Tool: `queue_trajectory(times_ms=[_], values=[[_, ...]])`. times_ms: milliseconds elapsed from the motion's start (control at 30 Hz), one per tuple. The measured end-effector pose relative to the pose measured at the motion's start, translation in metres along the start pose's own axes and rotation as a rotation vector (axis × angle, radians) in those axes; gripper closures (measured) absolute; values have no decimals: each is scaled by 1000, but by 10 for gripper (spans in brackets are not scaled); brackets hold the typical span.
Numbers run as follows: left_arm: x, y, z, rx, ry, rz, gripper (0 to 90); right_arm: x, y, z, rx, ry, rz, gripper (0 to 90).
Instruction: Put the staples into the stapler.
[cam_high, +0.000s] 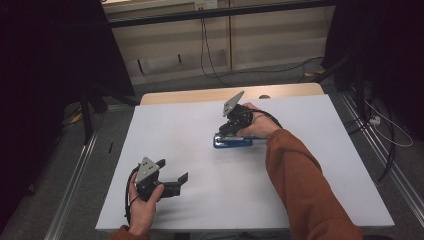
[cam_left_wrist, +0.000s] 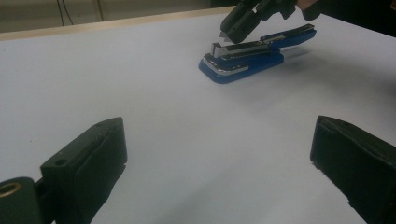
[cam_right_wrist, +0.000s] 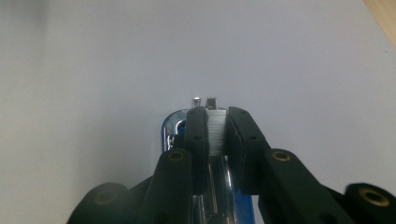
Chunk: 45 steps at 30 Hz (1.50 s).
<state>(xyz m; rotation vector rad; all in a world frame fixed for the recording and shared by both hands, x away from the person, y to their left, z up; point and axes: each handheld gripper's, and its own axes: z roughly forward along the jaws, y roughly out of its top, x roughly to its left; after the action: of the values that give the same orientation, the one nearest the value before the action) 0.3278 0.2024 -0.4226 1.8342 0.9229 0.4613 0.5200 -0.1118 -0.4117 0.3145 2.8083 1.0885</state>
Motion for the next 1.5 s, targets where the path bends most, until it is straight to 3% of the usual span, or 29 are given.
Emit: queue_trajectory(times_ms=[700,1500], values=[[0,0,1,6,-6,2,40,0,-2,4,14,30,-19,791],[-1,0,1,13,-10,8,40,0,1,8,28,30,-20,791]])
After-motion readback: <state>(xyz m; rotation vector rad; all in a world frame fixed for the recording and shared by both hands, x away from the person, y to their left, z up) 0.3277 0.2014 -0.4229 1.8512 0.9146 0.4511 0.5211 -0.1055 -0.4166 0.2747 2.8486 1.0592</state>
